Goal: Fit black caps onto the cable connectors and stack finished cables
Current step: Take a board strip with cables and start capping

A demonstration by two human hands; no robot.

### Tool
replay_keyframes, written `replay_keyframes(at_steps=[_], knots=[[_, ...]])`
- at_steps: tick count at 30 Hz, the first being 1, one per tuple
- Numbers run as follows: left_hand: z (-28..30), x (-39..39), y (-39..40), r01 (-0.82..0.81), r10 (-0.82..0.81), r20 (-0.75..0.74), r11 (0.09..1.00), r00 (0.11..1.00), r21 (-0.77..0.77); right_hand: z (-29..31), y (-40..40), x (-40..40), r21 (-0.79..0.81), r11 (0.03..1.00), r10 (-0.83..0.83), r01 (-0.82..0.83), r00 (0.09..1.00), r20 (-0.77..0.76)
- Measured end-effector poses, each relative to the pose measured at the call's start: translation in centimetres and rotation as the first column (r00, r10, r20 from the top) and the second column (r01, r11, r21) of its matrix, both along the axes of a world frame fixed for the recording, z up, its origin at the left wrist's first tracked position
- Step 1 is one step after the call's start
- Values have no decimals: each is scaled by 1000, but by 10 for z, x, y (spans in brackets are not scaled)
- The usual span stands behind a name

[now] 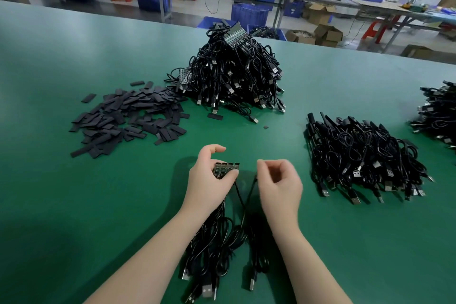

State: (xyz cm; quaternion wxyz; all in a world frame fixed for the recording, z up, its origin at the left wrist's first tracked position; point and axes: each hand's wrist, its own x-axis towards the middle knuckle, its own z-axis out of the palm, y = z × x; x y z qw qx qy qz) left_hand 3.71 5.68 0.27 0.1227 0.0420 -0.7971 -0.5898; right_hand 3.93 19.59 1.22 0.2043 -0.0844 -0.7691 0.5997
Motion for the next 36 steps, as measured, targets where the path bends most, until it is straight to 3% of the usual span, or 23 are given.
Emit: replay_keyframes(at_steps=[3, 7, 11, 16, 19, 22, 24, 27, 29, 32, 34, 36], knots=[[-1, 3, -1, 42, -41, 10, 996, 999, -74, 16, 18, 3, -113, 987, -136, 113, 966, -221], [-1, 4, 1, 76, -78, -8, 985, 997, -152, 50, 28, 12, -208, 973, -203, 102, 807, -554], [-4, 3, 0, 78, -78, 2, 983, 997, -167, 82, 31, 22, -253, 965, -226, 67, 703, -675], [-2, 3, 3, 63, -73, -80, 991, 994, -116, 110, 21, 30, -279, 953, -55, -121, 835, -548], [7, 3, -3, -119, 117, -257, 993, 959, 10, 119, 5, 26, -252, 940, 102, -229, 895, -434], [17, 4, -18, -363, 338, -596, 928, 728, 82, 125, -14, 16, -365, 874, 189, -321, 916, -353], [20, 3, -28, -458, 341, -744, 887, 574, 53, 125, -23, 7, -574, 730, 195, -370, 918, -344], [24, 3, -32, -579, 253, -824, 809, 507, -107, 107, -33, -7, -721, 634, 175, -278, 961, -216], [22, 4, -26, -591, 140, -784, 739, 604, -324, 84, -38, -13, -776, 611, 217, -157, 976, -26], [15, 5, -13, -336, -25, -497, 708, 867, -622, 51, -32, -15, -807, 590, 253, 16, 946, 203], [9, 4, -9, -176, -94, -343, 716, 935, -676, 38, -24, -14, -727, 685, 253, 33, 926, 281], [7, 3, -10, -87, -132, -285, 760, 949, -644, 32, -18, -13, -626, 778, 308, -52, 900, 309]])
